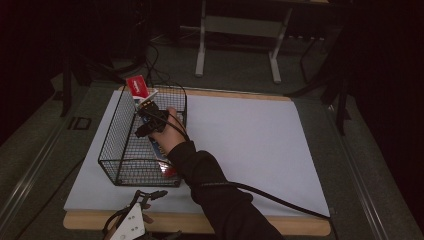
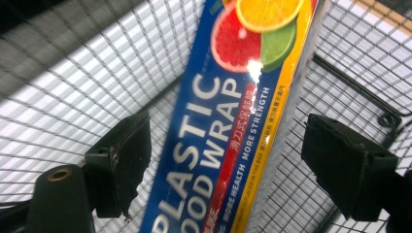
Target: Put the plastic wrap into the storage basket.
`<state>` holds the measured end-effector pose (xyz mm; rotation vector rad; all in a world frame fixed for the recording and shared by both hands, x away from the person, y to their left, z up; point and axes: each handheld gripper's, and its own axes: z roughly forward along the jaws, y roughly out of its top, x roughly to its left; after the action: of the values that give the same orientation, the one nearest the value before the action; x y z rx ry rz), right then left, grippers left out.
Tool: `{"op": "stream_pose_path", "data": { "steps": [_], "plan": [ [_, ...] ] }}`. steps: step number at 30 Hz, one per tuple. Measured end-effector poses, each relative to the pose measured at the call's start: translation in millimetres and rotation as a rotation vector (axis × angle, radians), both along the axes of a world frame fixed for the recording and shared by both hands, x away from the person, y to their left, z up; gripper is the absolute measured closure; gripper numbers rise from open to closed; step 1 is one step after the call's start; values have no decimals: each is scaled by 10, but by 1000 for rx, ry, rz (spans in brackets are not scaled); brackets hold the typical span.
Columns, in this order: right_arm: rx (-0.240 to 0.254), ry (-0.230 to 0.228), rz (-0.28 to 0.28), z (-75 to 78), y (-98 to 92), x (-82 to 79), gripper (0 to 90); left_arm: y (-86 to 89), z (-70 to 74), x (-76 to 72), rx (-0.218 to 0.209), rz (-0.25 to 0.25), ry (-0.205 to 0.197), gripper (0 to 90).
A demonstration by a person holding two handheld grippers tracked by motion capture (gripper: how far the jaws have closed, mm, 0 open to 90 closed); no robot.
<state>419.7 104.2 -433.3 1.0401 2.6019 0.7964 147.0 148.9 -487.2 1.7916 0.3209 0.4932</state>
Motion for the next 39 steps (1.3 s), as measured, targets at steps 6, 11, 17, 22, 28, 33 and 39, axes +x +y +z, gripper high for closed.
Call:
{"op": "stream_pose_path", "data": {
  "steps": [6, 11, 17, 22, 28, 33, 39],
  "plan": [
    [71, -41, 51, 215, -120, -98, 155, -5, -4, 4, 4, 1, 2, 1],
    [75, -25, 107, 304, -210, -175, 139, -8, -8, 5, 6, 2, 3, 1],
    [81, -38, 128, 366, -391, -234, 139, -17, -11, 12, 12, 5, 4, 1],
    [101, -54, 107, 429, -660, -242, 139, -24, -21, 23, 18, 7, 5, 1],
    [102, -77, 76, 428, -952, -243, 139, -27, -22, 25, 20, 9, 6, 1],
    [101, -78, 66, 376, -1155, -238, 138, -42, -26, 33, 25, 9, 6, 1],
    [116, -75, 43, 316, -1406, -266, 138, -53, -36, 48, 27, 6, 11, 1]
  ]
}}
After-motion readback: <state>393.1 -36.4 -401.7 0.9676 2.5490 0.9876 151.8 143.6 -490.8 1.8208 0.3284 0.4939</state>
